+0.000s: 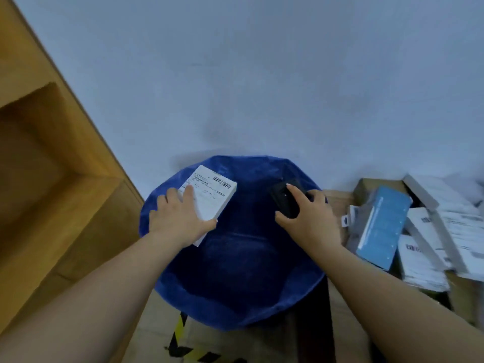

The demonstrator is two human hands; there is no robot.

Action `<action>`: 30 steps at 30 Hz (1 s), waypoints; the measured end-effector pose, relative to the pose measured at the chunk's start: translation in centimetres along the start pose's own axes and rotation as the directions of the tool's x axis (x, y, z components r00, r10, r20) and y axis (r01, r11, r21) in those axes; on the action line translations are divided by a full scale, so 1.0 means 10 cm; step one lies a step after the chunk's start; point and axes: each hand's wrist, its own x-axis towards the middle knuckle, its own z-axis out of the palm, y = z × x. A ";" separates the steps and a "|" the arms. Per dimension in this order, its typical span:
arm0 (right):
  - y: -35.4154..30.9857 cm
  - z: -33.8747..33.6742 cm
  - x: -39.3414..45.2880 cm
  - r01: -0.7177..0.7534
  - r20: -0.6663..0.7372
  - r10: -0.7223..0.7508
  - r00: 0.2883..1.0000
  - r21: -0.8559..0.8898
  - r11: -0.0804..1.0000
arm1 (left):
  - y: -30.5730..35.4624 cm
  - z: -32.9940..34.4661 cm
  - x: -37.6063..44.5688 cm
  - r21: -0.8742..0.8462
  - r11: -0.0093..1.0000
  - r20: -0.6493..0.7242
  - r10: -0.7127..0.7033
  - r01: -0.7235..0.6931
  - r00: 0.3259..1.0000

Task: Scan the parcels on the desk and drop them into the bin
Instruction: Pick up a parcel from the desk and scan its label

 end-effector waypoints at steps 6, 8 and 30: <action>0.12 0.60 0.35 -0.149 0.019 0.148 0.989 0.038 0.988 | 0.19 0.71 0.62 0.000 0.999 0.168 0.036 -0.037 0.985; 0.18 0.83 0.50 -0.183 0.053 0.181 0.982 0.041 0.982 | 0.22 0.98 0.80 -0.006 1.000 0.228 0.001 0.001 0.974; 1.33 3.66 1.05 -0.460 0.319 0.475 0.820 -0.126 0.879 | 0.03 4.26 2.03 0.037 0.999 0.612 -0.035 0.015 0.790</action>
